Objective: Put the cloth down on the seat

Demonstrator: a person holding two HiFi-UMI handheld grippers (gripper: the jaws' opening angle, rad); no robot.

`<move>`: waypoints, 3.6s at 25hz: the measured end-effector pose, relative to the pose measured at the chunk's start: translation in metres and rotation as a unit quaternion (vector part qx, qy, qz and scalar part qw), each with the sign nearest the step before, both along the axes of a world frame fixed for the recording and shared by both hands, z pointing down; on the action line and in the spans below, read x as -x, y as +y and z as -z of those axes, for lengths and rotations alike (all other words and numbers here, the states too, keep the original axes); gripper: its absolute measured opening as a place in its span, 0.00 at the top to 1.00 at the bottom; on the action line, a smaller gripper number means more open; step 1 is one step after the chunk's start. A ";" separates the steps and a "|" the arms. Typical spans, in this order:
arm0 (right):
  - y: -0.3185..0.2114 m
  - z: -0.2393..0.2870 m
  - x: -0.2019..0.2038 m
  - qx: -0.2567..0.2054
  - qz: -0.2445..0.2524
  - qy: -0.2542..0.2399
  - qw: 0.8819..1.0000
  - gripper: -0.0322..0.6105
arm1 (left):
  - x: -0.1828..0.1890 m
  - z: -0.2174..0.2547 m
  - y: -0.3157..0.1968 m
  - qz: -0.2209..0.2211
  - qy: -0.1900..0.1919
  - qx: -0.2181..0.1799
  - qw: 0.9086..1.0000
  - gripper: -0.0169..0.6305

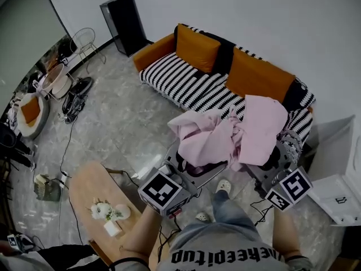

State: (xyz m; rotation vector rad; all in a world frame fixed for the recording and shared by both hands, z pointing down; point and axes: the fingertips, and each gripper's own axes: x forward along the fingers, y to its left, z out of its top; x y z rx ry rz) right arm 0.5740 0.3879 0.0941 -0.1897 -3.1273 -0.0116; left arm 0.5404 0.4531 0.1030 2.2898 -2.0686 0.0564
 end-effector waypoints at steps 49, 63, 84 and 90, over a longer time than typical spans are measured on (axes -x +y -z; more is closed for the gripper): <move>-0.167 -0.001 0.333 0.022 -0.021 0.018 0.999 0.54 | 0.337 -0.002 -0.169 -0.018 -0.011 0.031 0.999 0.39; -0.161 -0.009 0.337 0.026 -0.083 0.034 0.996 0.54 | 0.347 -0.010 -0.169 -0.075 0.013 0.040 0.996 0.39; -0.242 -0.022 0.442 0.034 -0.081 0.046 0.995 0.54 | 0.452 -0.024 -0.249 -0.076 0.012 0.051 0.996 0.39; -0.289 -0.025 0.453 0.040 -0.078 0.045 0.995 0.54 | 0.464 -0.026 -0.296 -0.075 0.009 0.059 0.995 0.39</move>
